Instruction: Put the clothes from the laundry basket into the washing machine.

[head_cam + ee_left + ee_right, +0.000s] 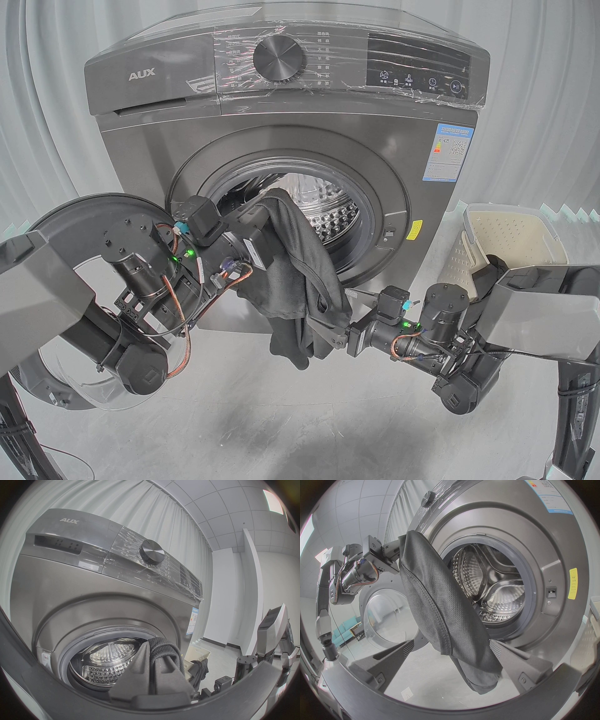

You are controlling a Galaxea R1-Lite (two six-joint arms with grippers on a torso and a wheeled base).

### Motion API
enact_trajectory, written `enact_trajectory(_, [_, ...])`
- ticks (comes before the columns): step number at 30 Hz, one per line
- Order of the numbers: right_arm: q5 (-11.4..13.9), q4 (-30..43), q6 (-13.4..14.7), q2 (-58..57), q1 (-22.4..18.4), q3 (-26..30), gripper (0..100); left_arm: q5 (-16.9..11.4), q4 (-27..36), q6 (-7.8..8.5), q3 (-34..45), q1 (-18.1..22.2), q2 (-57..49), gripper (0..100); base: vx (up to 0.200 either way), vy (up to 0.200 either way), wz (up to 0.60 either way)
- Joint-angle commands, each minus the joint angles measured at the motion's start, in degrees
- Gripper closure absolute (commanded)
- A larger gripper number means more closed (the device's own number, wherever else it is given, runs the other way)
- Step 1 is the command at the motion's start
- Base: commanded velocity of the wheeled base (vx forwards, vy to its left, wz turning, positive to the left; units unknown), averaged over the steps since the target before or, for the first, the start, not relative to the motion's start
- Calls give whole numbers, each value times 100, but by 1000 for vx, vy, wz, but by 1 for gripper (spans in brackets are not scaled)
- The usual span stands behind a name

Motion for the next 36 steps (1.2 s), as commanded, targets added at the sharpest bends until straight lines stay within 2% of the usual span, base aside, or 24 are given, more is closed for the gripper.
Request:
enact_trajectory(1, [27,12,-7,387,68,-492,0,0,-2,3,-1,-15,-6,100,0,0,0])
enact_trajectory(6, [19,48,-16,871,244,-1240,0,70,7,21,-10,-42,-6,100,0,0,0])
enact_trajectory(11, [10,136,-16,1055,481,-1530,0,70,16,21,-72,-42,2,100,0,0,0])
enact_trajectory(17, [-87,390,-16,1460,587,-2224,0,70,33,21,-133,-42,2,100,0,0,0])
enact_trajectory(21, [-315,487,-16,1574,587,-2479,0,70,33,21,-133,-33,-6,100,0,0,0])
enact_trajectory(22, [-535,566,-16,1644,587,-2611,0,70,33,21,-133,-33,-15,100,0,0,0])
enact_trajectory(24, [-755,645,-16,1732,587,-2778,0,70,25,21,-151,-33,-15,100,0,0,0])
enact_trajectory(30, [-975,707,-16,1987,578,-3226,0,79,16,21,-159,-51,-15,100,0,0,0])
enact_trajectory(36, [-1019,698,-16,2119,551,-3498,0,79,7,21,-151,-42,-15,100,0,0,0])
